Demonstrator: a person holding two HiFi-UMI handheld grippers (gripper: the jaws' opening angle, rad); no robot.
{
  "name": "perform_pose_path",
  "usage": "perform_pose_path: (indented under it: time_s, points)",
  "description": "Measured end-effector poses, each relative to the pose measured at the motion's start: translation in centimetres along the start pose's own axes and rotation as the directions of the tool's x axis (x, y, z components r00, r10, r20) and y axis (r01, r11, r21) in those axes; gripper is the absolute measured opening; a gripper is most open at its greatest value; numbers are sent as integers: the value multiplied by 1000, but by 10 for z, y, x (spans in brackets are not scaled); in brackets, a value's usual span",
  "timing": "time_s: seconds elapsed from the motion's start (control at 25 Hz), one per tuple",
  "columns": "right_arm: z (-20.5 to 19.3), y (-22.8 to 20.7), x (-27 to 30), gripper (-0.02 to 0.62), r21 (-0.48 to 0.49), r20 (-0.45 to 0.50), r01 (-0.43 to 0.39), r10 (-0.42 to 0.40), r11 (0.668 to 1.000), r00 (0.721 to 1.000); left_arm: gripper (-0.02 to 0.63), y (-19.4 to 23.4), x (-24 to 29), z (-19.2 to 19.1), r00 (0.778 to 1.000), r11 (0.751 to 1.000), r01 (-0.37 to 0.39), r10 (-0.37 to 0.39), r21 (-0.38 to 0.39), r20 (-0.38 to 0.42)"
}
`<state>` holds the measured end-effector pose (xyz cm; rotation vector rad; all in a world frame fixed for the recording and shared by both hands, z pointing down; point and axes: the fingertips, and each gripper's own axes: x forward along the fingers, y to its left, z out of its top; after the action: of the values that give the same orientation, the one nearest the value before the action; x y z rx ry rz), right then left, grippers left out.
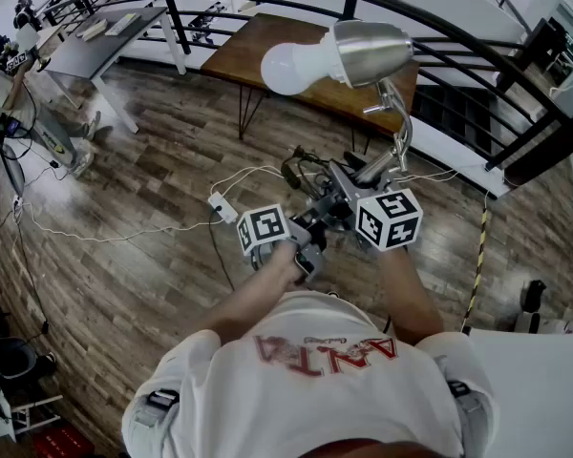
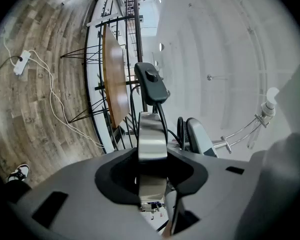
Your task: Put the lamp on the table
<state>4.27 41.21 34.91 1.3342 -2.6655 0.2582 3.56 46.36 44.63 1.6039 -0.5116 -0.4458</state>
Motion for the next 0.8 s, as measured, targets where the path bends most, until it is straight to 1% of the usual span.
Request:
perform_pose_path:
  time_s: [0.56,0.8]
  points:
    - [-4,-9,-3,137,-4,3,-46,46,999,999,147,3,10,-4,999,1000,-6,6,0,48]
    - [-5,-20,-3,137,-1,-2,-106,106,994,994,147,5,22,-7,994,1000,-22,22,-6,105]
